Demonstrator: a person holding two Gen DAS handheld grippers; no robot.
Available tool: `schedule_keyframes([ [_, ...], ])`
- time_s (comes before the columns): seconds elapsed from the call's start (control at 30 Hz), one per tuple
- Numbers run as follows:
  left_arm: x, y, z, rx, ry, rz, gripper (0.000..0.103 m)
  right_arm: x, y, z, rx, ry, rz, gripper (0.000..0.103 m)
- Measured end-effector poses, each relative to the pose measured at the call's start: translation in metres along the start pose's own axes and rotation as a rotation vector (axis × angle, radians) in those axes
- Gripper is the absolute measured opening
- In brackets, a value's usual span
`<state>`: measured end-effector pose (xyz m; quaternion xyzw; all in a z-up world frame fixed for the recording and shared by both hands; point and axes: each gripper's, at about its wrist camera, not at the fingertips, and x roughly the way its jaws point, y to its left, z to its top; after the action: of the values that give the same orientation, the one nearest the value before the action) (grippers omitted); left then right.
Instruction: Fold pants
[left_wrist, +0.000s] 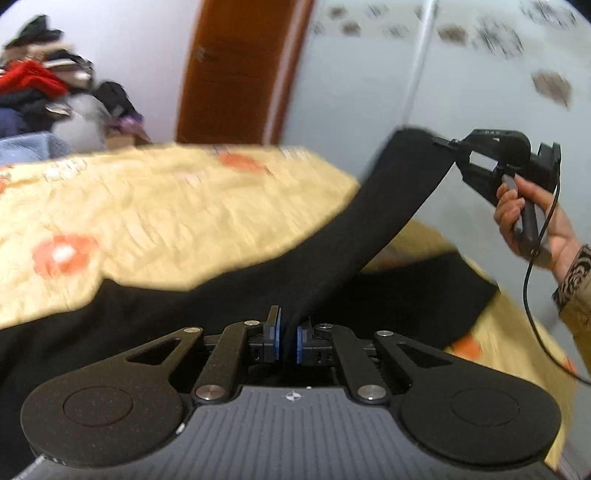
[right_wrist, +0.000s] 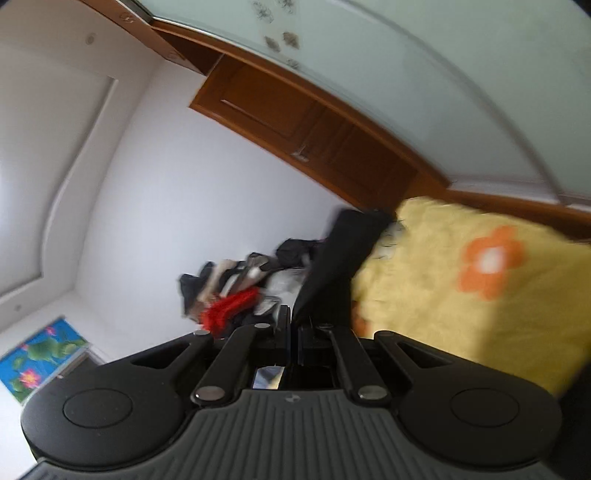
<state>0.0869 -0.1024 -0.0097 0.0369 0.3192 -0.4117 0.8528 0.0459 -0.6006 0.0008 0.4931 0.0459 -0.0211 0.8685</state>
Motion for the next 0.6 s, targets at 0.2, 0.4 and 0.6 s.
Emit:
schedule_keyframes([
  [0.2, 0.021, -0.024, -0.034, 0.062, 0.117, -0.042, 0.007, -0.083, -0.086, -0.029, 0.208, -0.027, -0.232, 0.004],
  [0.4, 0.015, -0.026, -0.032, 0.052, 0.106, -0.049, 0.007, -0.118, -0.108, -0.046, 0.251, -0.076, -0.291, 0.004],
  [0.6, 0.009, -0.029, -0.042, 0.077, 0.123, -0.036, 0.006, -0.137, -0.099, -0.042, 0.208, -0.115, -0.32, 0.004],
])
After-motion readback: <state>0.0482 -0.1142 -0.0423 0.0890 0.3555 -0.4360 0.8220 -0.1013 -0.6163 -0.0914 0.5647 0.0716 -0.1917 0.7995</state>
